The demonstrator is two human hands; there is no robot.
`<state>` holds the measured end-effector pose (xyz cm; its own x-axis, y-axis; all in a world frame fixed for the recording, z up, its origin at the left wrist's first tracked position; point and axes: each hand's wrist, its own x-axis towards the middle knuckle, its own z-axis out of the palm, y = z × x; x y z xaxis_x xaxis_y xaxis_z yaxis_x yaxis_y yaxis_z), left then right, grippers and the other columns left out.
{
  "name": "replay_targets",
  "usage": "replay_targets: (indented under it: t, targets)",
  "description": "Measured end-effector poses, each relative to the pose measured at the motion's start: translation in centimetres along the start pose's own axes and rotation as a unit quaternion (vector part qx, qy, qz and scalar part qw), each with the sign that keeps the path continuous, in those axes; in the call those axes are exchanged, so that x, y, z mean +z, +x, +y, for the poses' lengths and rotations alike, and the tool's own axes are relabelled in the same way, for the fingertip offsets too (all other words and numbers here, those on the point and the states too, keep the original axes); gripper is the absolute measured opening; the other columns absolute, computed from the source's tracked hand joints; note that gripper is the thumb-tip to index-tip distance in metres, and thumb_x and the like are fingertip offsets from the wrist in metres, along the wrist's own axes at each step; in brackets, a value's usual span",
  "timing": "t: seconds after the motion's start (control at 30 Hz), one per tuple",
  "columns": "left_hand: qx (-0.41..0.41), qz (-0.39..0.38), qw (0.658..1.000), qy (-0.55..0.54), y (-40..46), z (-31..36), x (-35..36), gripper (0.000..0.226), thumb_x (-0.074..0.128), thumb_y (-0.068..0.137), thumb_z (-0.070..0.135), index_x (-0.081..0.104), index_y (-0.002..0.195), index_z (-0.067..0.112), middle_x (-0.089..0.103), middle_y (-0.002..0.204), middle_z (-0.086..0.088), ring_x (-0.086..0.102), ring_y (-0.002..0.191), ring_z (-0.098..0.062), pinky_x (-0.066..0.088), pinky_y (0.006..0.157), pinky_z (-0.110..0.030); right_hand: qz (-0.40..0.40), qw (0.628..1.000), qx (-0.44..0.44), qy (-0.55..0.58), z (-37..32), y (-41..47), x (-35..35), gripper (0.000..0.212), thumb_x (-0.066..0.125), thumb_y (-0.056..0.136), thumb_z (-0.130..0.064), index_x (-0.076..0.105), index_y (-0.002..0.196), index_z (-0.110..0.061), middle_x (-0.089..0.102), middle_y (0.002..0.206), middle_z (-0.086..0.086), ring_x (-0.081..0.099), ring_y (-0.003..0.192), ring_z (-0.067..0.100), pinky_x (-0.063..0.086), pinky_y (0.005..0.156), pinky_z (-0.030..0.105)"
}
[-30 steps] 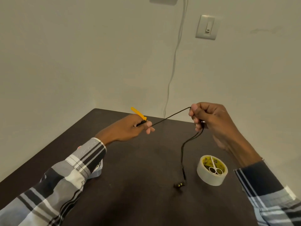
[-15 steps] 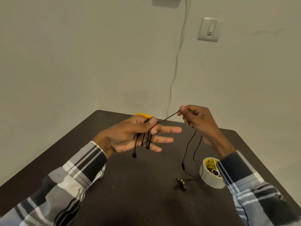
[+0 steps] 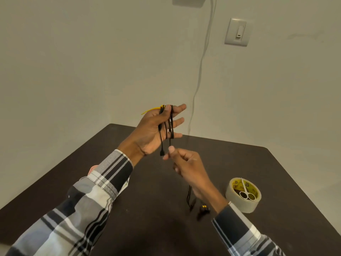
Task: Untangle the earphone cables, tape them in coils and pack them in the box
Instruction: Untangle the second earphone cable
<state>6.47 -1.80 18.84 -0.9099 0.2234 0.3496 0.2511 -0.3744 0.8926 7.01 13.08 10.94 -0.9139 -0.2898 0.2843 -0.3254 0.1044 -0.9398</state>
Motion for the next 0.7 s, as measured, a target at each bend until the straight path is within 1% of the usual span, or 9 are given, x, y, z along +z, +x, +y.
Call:
replay_targets:
  t: [0.13, 0.23, 0.33, 0.4, 0.5, 0.6, 0.63, 0.67, 0.7]
  targets:
    - [0.0, 0.062, 0.982, 0.176, 0.0, -2.1, -1.0, 0.027, 0.04, 0.104, 0.031, 0.065, 0.105, 0.02, 0.049, 0.144, 0.01, 0.038, 0.141, -0.019, 0.041, 0.106, -0.052, -0.029, 0.998, -0.006, -0.055, 0.5, -1.2, 0.5, 0.025, 0.056, 0.102, -0.034, 0.073, 0.112, -0.02, 0.049, 0.051, -0.013, 0.046, 0.052, 0.001, 0.038, 0.056, 0.016]
    - [0.025, 0.049, 0.933, 0.357, -0.1, -2.9, -1.5, 0.026, 0.04, 0.105, 0.028, 0.064, 0.106, 0.02, 0.038, 0.154, 0.002, 0.029, 0.144, -0.004, 0.029, 0.113, -0.028, -0.065, 0.993, 0.002, -0.1, 0.4, -2.0, -0.1, 0.026, 0.054, 0.103, -0.031, 0.069, 0.123, -0.025, 0.053, 0.051, -0.009, 0.047, 0.052, 0.0, 0.038, 0.06, 0.018]
    - [0.016, 0.02, 0.902, 0.432, -0.3, -3.1, -2.2, 0.028, 0.04, 0.105, 0.027, 0.064, 0.109, 0.014, 0.035, 0.156, -0.001, 0.023, 0.144, 0.003, 0.026, 0.102, -0.005, -0.064, 0.991, 0.011, -0.119, -0.6, -2.5, -1.5, 0.021, 0.057, 0.101, -0.032, 0.074, 0.111, -0.026, 0.056, 0.051, -0.006, 0.047, 0.052, 0.004, 0.037, 0.058, 0.021]
    - [0.005, -0.004, 0.889, 0.459, -0.4, -3.2, -2.6, 0.028, 0.04, 0.105, 0.025, 0.064, 0.11, 0.011, 0.036, 0.155, 0.001, 0.022, 0.142, 0.006, 0.024, 0.094, 0.005, -0.056, 0.987, 0.01, -0.147, -1.5, -2.5, -2.9, 0.019, 0.06, 0.099, -0.036, 0.076, 0.1, -0.026, 0.06, 0.054, -0.005, 0.051, 0.054, 0.007, 0.042, 0.06, 0.026]
    - [-0.005, -0.042, 0.868, 0.495, -0.4, -3.5, -2.9, 0.027, 0.039, 0.106, 0.025, 0.065, 0.107, 0.014, 0.04, 0.154, 0.001, 0.027, 0.141, 0.006, 0.027, 0.098, 0.001, -0.044, 0.983, 0.004, -0.179, -3.1, -2.2, -5.1, 0.017, 0.064, 0.095, -0.037, 0.077, 0.092, -0.025, 0.065, 0.057, -0.004, 0.057, 0.058, 0.01, 0.046, 0.066, 0.031]
    - [-0.027, -0.073, 0.864, 0.498, -0.6, -3.5, -2.9, 0.027, 0.039, 0.106, 0.028, 0.065, 0.1, 0.023, 0.048, 0.148, 0.001, 0.035, 0.139, 0.003, 0.034, 0.111, -0.023, -0.029, 0.982, -0.006, -0.184, -4.9, -1.7, -6.8, 0.014, 0.069, 0.092, -0.035, 0.077, 0.086, -0.025, 0.068, 0.059, -0.002, 0.06, 0.06, 0.009, 0.045, 0.069, 0.026]
    - [-0.034, -0.082, 0.866, 0.492, -0.6, -3.6, -2.9, 0.028, 0.039, 0.105, 0.03, 0.066, 0.098, 0.024, 0.052, 0.144, 0.0, 0.038, 0.137, 0.004, 0.036, 0.11, -0.026, -0.025, 0.982, -0.013, -0.188, -5.5, -1.4, -7.2, 0.014, 0.07, 0.091, -0.035, 0.077, 0.085, -0.025, 0.069, 0.061, -0.001, 0.062, 0.062, 0.007, 0.046, 0.071, 0.025]
    - [-0.042, -0.09, 0.87, 0.484, -0.8, -3.5, -2.8, 0.03, 0.04, 0.105, 0.031, 0.067, 0.097, 0.023, 0.057, 0.132, 0.009, 0.044, 0.133, 0.004, 0.038, 0.106, -0.022, -0.022, 0.981, -0.022, -0.193, -6.0, -1.0, -7.5, 0.013, 0.07, 0.091, -0.035, 0.076, 0.085, -0.025, 0.07, 0.063, -0.001, 0.064, 0.063, 0.004, 0.047, 0.073, 0.024]
    - [-0.047, -0.097, 0.872, 0.477, -0.9, -3.4, -2.6, 0.032, 0.04, 0.104, 0.036, 0.068, 0.097, 0.022, 0.063, 0.129, -0.008, 0.052, 0.125, 0.003, 0.04, 0.099, -0.017, -0.019, 0.979, -0.032, -0.199, -6.4, -0.5, -7.7, 0.013, 0.07, 0.091, -0.035, 0.076, 0.084, -0.025, 0.071, 0.064, -0.001, 0.064, 0.063, 0.003, 0.047, 0.073, 0.023]
